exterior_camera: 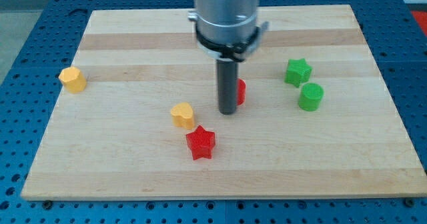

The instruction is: Slightly move the red star towards the bottom center of the board

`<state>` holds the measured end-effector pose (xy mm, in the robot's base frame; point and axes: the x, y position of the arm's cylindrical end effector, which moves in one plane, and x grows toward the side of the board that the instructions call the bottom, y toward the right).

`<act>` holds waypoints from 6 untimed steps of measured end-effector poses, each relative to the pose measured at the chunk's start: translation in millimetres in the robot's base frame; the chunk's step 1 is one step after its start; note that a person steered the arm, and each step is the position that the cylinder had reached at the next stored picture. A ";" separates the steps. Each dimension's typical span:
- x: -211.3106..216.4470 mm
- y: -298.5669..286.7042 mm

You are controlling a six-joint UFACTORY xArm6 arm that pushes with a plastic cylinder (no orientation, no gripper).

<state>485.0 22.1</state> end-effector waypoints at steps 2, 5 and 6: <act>38.5 -96.5; 5.4 -149.5; 23.0 -136.7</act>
